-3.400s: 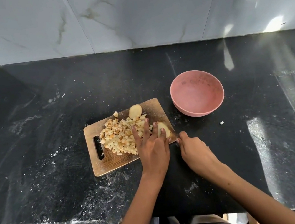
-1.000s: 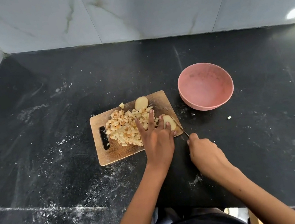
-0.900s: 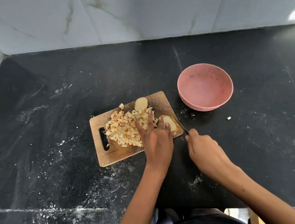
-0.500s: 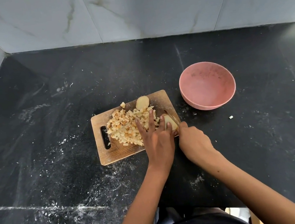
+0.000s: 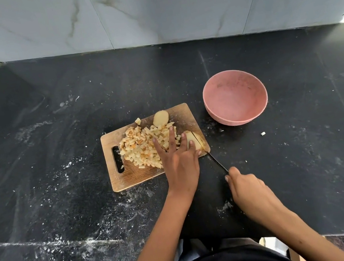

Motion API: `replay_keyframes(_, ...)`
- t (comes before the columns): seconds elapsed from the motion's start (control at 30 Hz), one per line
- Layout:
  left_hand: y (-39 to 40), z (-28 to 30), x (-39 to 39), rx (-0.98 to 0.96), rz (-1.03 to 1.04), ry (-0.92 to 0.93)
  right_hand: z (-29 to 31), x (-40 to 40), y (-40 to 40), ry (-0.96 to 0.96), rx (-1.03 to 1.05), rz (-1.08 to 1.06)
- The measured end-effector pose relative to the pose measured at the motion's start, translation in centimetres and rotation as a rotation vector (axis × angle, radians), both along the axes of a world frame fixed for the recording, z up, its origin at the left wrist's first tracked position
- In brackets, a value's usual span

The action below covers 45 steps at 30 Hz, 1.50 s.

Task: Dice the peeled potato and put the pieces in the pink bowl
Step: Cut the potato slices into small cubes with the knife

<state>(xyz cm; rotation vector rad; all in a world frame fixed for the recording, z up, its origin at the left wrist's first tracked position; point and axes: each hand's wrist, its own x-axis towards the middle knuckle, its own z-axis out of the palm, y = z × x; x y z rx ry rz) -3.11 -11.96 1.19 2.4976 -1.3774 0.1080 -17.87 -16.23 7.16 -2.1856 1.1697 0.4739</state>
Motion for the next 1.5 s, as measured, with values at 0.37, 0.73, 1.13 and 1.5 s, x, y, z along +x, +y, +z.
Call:
replay_keyframes(0.37, 0.4, 0.1, 0.0, -0.083, 0.007, -0.009, -0.6, 6.2, -2.3, -0.049, -0.063, -0.019)
replay_keyframes(0.73, 0.1, 0.3, -0.1, -0.036, 0.043, 0.026, -0.8, 6.5, -1.4, 0.069, -0.058, 0.014)
replay_keyframes(1.13, 0.5, -0.3, 0.0, -0.11, 0.024, 0.011, 0.5, 0.4, 0.3, 0.021, 0.015, 0.0)
replay_keyframes(1.5, 0.9, 0.2, 0.2, -0.14, 0.019, 0.0, -0.2, 6.7, -2.1, -0.097, -0.053, -0.051)
